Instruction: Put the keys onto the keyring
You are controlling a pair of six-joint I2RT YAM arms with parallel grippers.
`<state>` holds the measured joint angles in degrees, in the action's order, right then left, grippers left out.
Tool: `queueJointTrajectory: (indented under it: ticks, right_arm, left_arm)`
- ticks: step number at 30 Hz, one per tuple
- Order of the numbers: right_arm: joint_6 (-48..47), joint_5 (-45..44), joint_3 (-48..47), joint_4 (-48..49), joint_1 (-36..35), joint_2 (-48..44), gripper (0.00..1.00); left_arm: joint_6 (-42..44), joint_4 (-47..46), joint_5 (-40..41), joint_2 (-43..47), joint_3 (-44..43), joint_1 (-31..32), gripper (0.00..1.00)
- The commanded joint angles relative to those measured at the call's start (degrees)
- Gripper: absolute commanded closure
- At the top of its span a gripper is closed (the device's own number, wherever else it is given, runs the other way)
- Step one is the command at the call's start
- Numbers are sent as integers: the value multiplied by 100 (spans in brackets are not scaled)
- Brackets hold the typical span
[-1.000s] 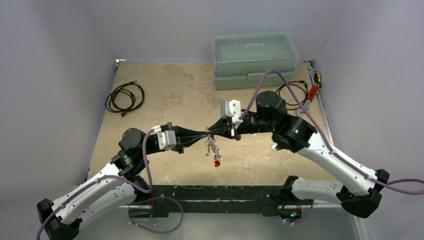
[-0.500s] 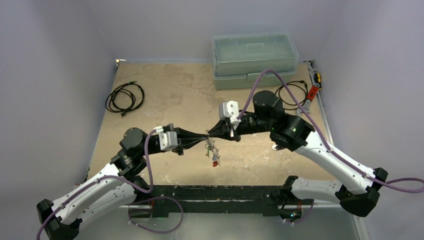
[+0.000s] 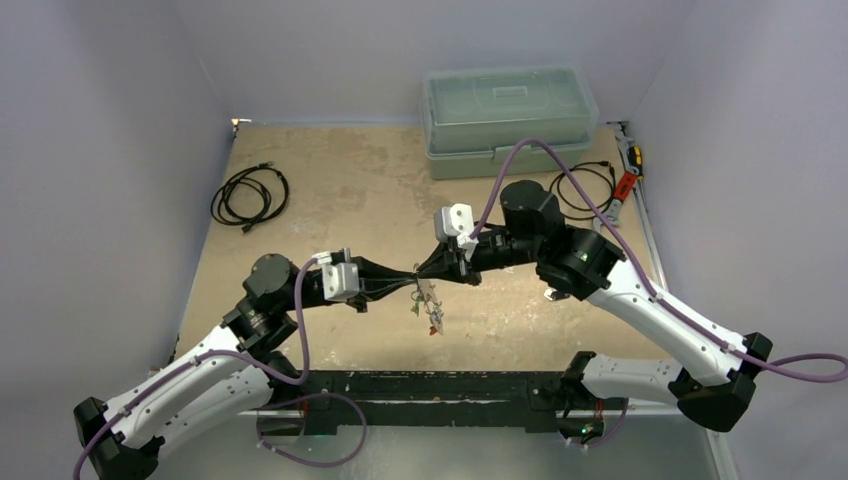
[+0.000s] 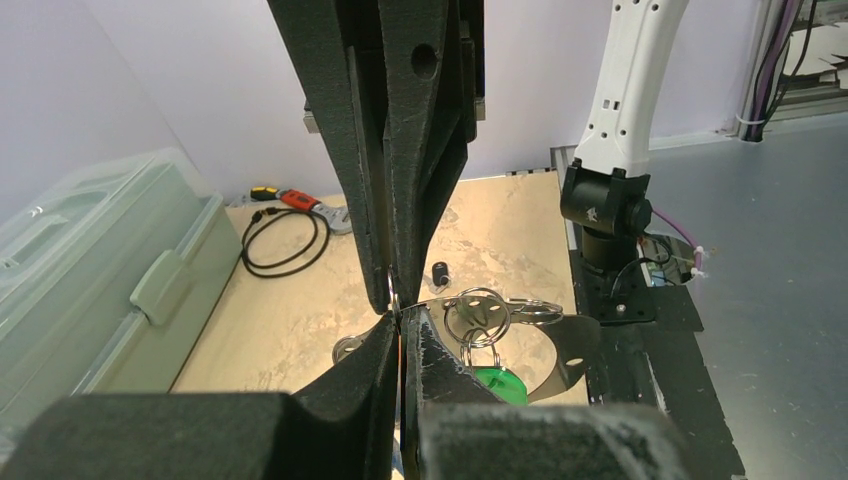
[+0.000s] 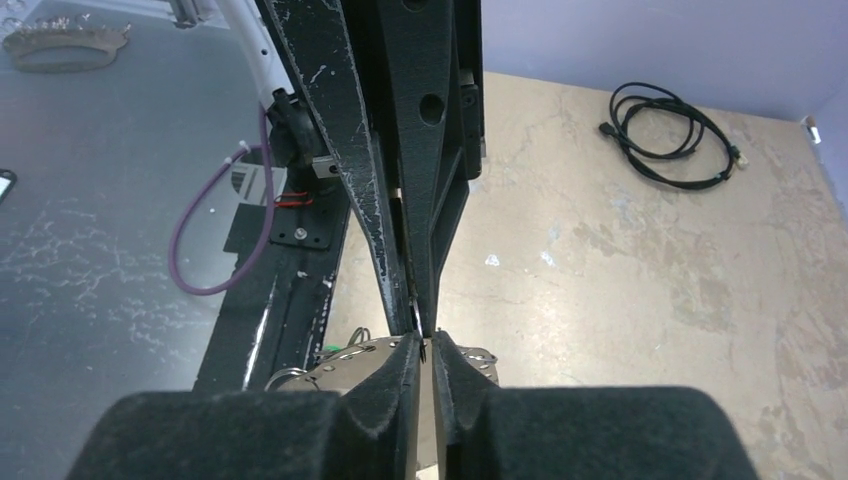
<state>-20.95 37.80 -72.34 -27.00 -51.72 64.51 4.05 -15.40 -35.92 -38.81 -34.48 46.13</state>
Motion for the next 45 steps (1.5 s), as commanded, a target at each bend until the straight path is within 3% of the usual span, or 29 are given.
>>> queueJointTrajectory:
  ticks: [1, 3, 9, 15, 19, 31, 39, 45]
  right_arm:
    - [-40, 440, -41, 201, -127, 202, 94]
    - [-61, 441, -3, 224, -127, 195, 100]
    - [139, 139, 27, 398, -127, 145, 100]
    - [387, -321, 313, 737, -127, -86, 100]
    - [502, -1142, 555, 1094, -127, -263, 100]
    - [966, -2181, 706, 1811, -61, -234, 100]
    - [1783, -1962, 990, 2668, 685, -261, 100]
    - [2007, -2623, 665, 2559, 989, -34, 100]
  left_arm:
    - [-10, -667, -25, -92, -202, 41, 100]
    - [-3, -652, 3, -92, -200, 45, 100]
    - [117, -409, 216, 4, -242, 40, 100]
    - [352, 247, 592, 292, -332, 37, 49]
    - [501, 667, 945, 639, -304, 37, 35]
    - [691, 1868, 1863, 1468, -317, 37, 32]
    - [402, 2144, 2228, 1499, -497, 38, 26]
    - [-120, 2372, 2571, 1547, -535, 40, 23]
